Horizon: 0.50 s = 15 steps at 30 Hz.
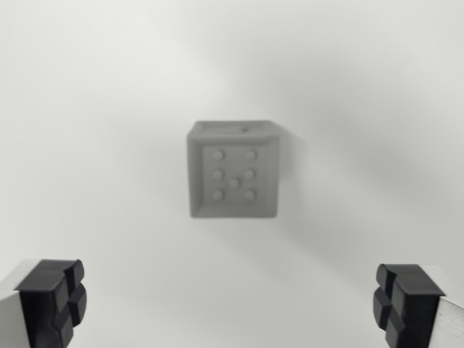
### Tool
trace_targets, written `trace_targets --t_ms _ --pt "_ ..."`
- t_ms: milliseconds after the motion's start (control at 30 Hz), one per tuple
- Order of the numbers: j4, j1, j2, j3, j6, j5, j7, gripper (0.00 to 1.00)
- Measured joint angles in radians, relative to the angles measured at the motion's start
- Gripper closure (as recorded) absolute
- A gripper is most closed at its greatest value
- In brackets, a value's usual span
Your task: Destack cube
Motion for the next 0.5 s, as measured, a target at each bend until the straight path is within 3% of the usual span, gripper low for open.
trace_targets --t_ms 500 --pt "0.041 0.0 -0.106 0.0 -0.146 0.014 -0.01 0.0"
